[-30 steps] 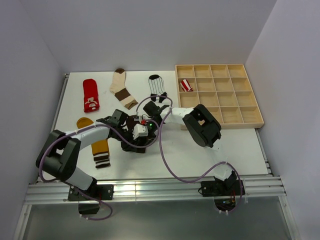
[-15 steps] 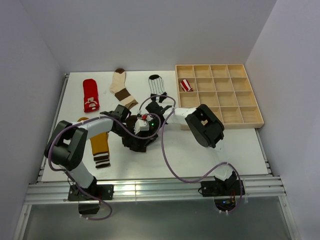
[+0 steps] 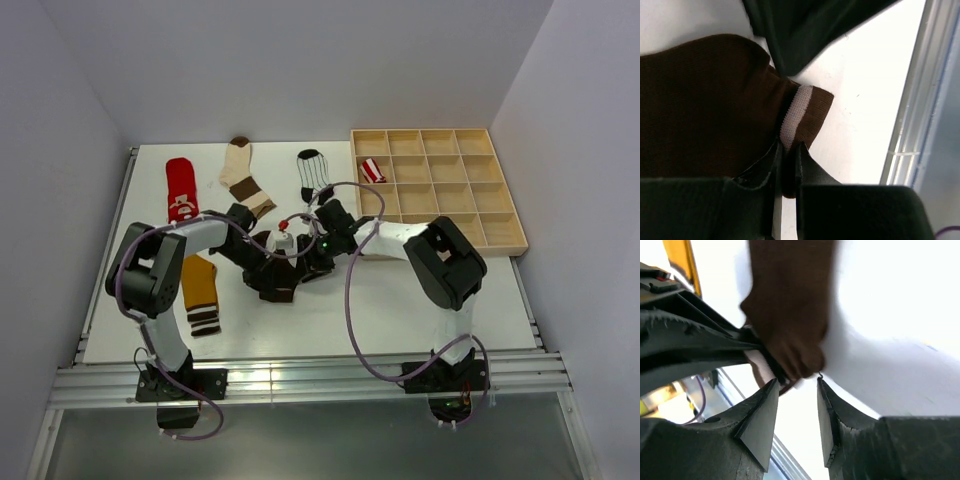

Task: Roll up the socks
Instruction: Roll the sock at the center of the board.

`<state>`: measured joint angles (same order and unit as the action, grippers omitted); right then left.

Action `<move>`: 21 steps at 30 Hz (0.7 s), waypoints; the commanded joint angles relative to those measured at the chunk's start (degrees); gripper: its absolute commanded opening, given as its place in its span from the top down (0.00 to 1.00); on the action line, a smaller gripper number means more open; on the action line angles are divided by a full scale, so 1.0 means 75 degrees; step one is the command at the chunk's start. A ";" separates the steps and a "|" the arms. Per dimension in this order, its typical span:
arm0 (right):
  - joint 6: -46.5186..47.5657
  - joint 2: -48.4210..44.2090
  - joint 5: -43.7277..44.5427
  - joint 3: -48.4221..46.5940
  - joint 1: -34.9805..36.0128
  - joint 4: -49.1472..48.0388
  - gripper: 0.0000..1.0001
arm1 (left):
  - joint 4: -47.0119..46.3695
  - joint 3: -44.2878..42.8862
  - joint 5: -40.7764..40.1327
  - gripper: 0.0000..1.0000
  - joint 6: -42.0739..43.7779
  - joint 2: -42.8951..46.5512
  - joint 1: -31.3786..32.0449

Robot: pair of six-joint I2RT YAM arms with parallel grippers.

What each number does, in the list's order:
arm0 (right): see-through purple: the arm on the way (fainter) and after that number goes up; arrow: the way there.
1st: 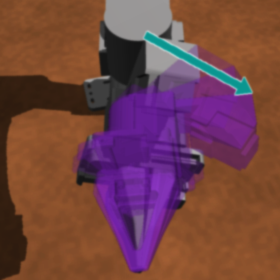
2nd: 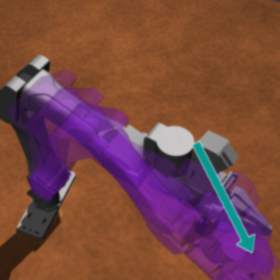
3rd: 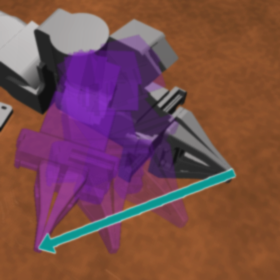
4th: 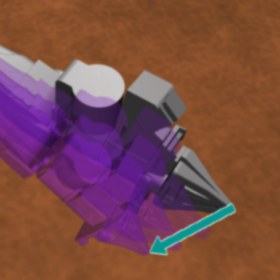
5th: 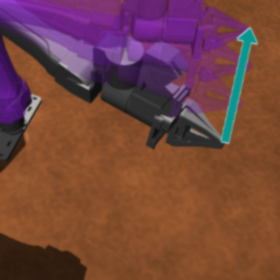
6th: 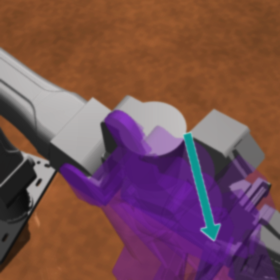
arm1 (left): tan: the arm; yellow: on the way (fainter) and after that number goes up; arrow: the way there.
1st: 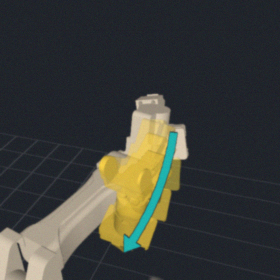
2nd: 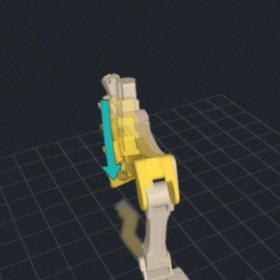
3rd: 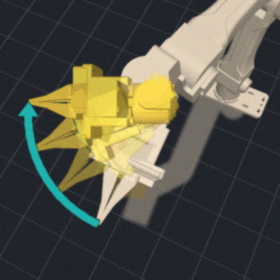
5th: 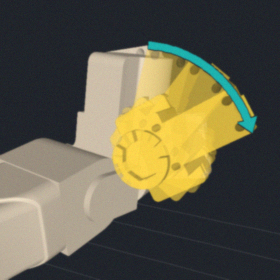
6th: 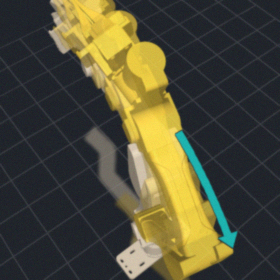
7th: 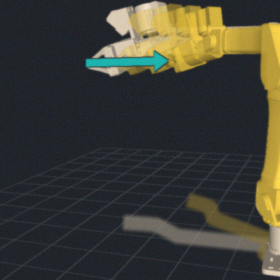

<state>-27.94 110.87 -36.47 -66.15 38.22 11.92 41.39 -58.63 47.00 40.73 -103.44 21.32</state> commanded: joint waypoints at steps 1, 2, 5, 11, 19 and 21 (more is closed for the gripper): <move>-0.0305 -0.0742 0.0783 0.0323 -0.0068 -0.0500 0.56 | 0.0645 -0.0268 -0.0209 1.00 0.0452 -0.0539 -0.0229; -0.0329 -0.0848 0.1063 0.0510 -0.0068 -0.0616 0.56 | 0.0843 -0.0431 -0.0151 1.00 0.0464 -0.0633 -0.0264; -0.0399 -0.1433 0.1533 0.1024 -0.0057 -0.0943 0.56 | 0.1301 -0.0817 -0.0080 1.00 0.0628 -0.1160 -0.0370; -0.0271 -0.2687 0.2377 0.2115 0.0013 -0.1555 0.55 | 0.2286 -0.1567 0.0143 1.00 0.0699 -0.1958 -0.0616; 0.1520 -0.3076 0.3923 0.1638 0.1359 -0.1134 0.54 | 0.3400 -0.2378 0.0296 1.00 0.0781 -0.2930 -0.0733; 0.2082 -0.2703 0.4416 0.1169 0.2039 -0.0782 0.54 | 0.3470 -0.2506 0.0272 1.00 0.0593 -0.3094 -0.0733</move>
<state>-21.15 88.66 -11.05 -52.36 48.03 4.16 66.67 -76.34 54.35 43.33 -123.94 15.97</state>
